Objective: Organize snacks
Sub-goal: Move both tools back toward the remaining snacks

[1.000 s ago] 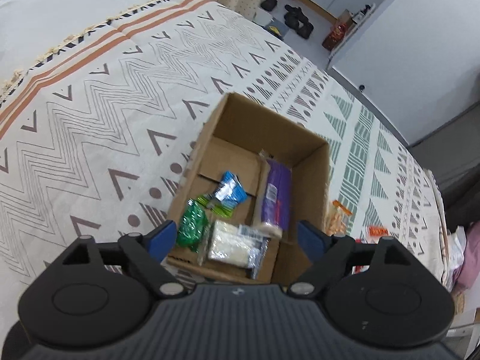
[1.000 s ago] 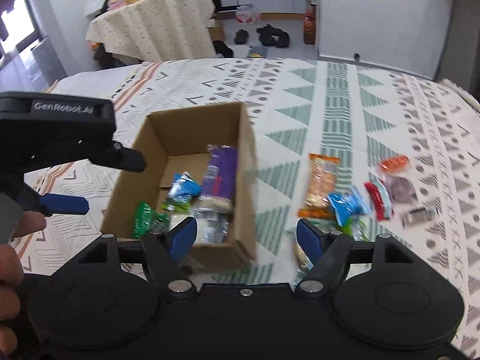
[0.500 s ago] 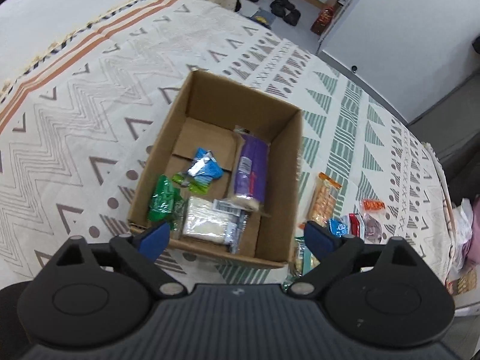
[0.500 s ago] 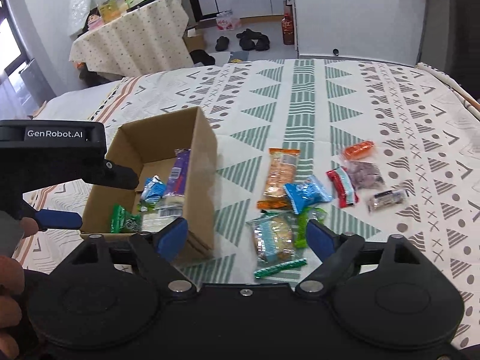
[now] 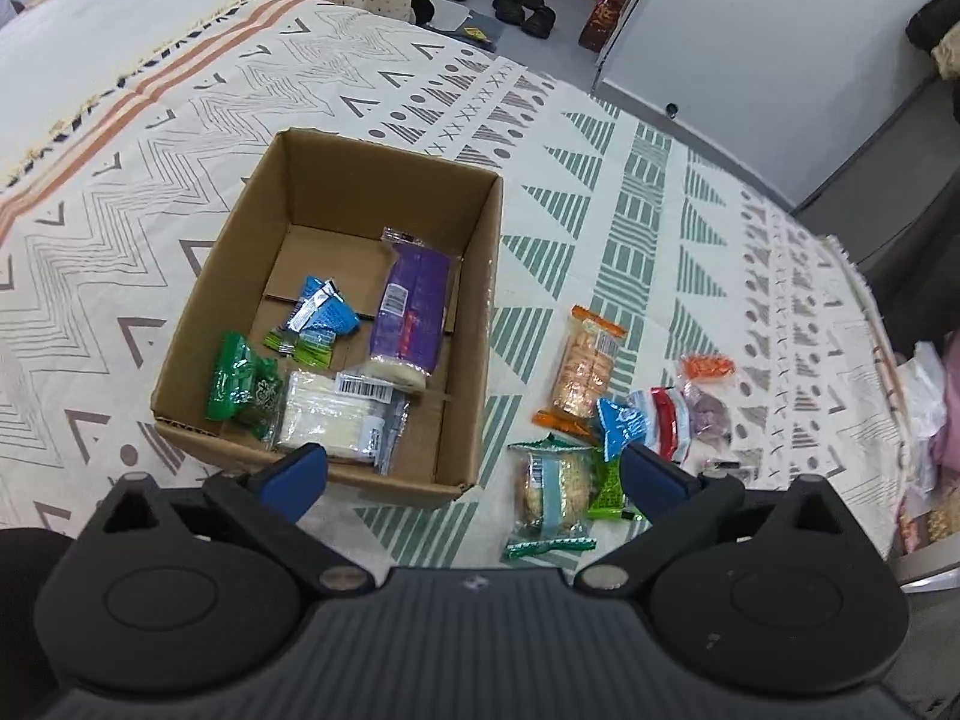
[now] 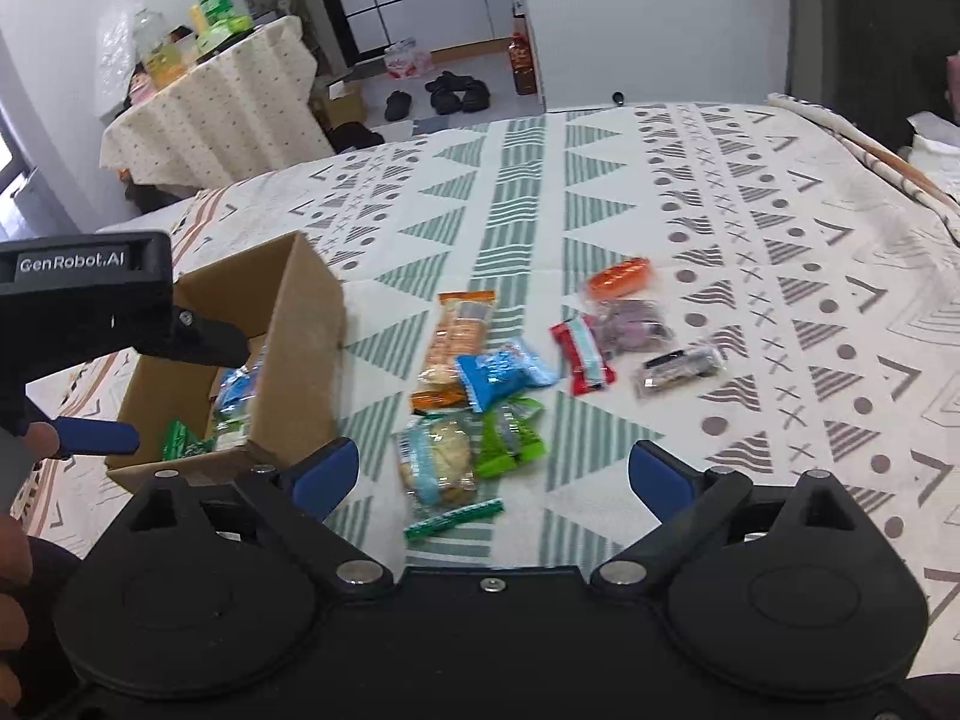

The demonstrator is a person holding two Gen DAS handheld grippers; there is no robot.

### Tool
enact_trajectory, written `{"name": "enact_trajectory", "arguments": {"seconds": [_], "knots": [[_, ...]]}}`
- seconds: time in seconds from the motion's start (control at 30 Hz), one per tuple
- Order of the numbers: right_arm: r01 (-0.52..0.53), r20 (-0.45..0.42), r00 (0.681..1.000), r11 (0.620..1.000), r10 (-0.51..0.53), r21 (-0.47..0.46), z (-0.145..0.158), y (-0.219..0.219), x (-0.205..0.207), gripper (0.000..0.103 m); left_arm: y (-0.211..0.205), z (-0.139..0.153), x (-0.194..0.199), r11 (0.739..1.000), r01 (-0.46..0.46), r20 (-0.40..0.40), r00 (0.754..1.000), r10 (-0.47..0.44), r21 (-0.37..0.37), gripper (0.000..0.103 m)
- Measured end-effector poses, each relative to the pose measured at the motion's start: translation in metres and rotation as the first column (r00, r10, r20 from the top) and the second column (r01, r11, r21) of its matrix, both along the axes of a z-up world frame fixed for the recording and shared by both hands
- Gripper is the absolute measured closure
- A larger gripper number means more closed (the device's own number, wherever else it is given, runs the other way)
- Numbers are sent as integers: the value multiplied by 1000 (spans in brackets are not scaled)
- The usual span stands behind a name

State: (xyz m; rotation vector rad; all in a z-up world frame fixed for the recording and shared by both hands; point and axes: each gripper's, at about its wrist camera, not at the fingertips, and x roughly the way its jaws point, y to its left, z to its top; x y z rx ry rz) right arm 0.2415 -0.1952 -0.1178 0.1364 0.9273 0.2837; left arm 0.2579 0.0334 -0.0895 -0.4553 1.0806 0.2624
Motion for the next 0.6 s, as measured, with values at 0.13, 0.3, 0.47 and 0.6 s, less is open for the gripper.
{"name": "enact_trajectory", "arguments": {"seconds": [0.13, 0.3, 0.47, 0.6], "knots": [[34, -4, 999, 999, -34, 20, -6, -19, 2, 6, -14, -4, 4, 1000, 16, -11, 1000, -16, 8, 0], [62, -34, 998, 996, -60, 62, -16, -43, 6, 16, -37, -12, 8, 998, 49, -31, 998, -48, 25, 0], [67, -69, 996, 993, -60, 100, -28, -61, 9, 25, -52, -25, 10, 999, 44, -51, 998, -43, 9, 1], [54, -91, 995, 989, -42, 137, -38, -72, 12, 34, -63, -39, 13, 999, 53, -69, 996, -53, -3, 3]]}}
